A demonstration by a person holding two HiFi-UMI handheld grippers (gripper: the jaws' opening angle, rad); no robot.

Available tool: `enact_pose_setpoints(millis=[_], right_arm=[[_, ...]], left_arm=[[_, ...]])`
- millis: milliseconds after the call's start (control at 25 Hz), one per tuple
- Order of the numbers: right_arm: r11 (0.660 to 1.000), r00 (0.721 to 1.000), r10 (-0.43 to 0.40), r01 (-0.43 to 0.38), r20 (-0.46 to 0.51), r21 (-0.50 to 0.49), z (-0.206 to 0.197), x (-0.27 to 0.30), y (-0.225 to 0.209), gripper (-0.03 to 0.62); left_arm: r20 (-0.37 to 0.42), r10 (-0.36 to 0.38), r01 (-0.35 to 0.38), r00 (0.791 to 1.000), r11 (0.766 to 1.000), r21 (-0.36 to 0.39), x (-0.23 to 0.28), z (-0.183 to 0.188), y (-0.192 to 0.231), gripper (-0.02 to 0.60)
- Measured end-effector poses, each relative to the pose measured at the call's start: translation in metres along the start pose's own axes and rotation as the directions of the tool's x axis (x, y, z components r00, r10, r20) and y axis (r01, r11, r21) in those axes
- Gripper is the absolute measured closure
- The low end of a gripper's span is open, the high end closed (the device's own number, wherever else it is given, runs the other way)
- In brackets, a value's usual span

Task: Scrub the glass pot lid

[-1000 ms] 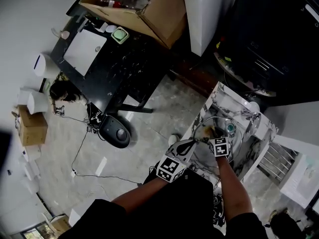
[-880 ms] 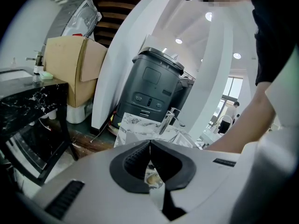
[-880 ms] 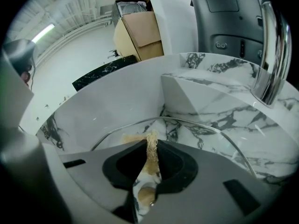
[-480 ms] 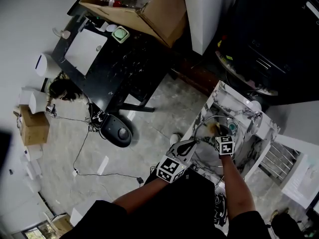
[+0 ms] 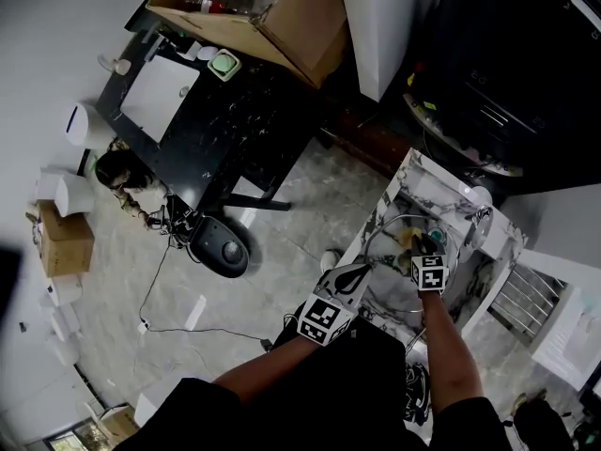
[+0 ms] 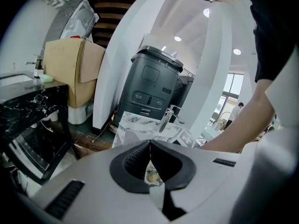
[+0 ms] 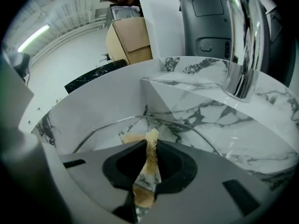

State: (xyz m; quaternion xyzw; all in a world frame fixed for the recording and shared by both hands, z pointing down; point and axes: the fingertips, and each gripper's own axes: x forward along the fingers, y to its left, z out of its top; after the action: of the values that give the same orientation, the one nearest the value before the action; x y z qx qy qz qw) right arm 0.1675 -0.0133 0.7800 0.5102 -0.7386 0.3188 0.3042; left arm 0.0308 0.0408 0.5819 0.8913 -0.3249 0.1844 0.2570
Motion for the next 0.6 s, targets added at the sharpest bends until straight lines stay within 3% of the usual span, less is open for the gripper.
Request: enact_pose_setpoints(millis=[120, 320, 600], right_arm=[[1.000, 1.000, -0.020, 0.020, -0.001, 0.006, -0.003, -0.003, -0.008, 0.533], [0.997, 0.996, -0.082, 0.082, 0.018, -0.002, -0.006, -0.012, -0.021, 0.533], [0.991, 0.991, -0.130, 0.130, 0.005, 0.034, -0.019, -0.019, -0.035, 0.533]], left_arm=[[0.000, -0.005, 0.005, 1.000, 1.000, -0.002, -0.001, -0.002, -0.001, 0.565], [0.063, -0.038, 0.039, 0.997, 0.999, -0.016, -0.006, 0.007, -0.010, 0.565], [0.068, -0.041, 0.042, 0.997, 0.999, -0.006, -0.008, 0.004, -0.014, 0.565]])
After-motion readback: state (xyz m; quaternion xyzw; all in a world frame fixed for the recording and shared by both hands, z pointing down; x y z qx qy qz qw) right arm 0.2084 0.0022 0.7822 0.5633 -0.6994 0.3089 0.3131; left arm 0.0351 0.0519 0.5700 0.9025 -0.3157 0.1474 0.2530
